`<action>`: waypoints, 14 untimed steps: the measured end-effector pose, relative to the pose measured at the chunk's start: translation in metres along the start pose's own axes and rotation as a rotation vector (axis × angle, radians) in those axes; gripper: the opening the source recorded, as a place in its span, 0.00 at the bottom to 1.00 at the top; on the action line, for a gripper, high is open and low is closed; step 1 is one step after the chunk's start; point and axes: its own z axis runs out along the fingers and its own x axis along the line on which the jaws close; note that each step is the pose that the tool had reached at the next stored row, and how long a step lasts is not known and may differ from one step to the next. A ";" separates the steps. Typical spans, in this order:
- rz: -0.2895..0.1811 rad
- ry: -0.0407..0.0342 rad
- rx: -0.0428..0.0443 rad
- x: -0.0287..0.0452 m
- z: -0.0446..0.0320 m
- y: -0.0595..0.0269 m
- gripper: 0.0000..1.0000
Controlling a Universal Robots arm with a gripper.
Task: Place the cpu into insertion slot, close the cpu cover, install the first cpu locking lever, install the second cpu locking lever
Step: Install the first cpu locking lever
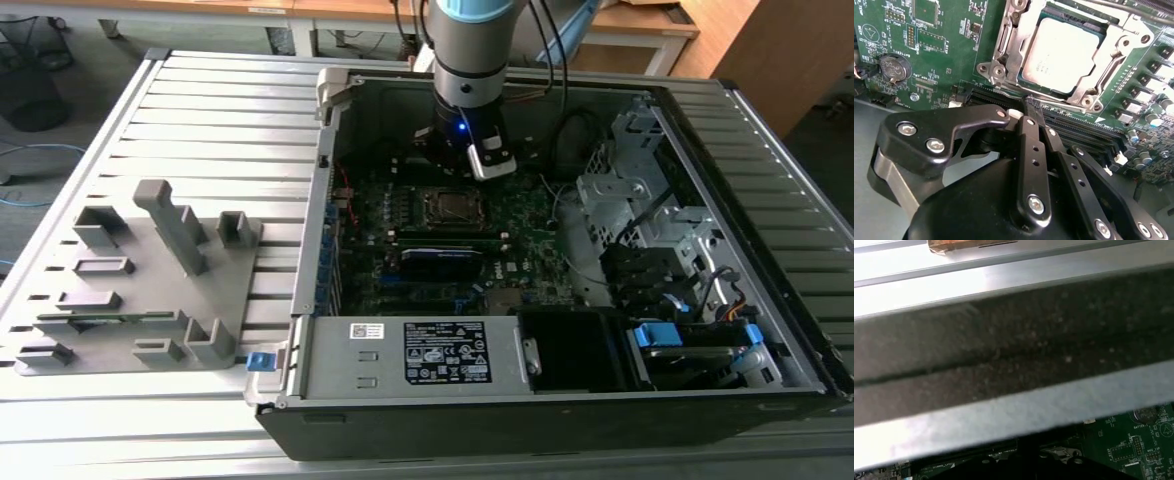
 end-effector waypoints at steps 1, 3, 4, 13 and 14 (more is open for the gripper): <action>0.000 0.0000 0.0001 -0.0001 0.0000 -0.0006 0.10; 0.000 -0.0001 -0.0001 -0.0002 0.0000 -0.0012 0.10; 0.000 -0.0001 -0.0001 -0.0002 0.0000 -0.0012 0.10; 0.001 0.0014 -0.0060 -0.0002 0.0009 -0.0016 0.10; 0.001 0.0014 -0.0064 -0.0002 0.0014 -0.0017 0.10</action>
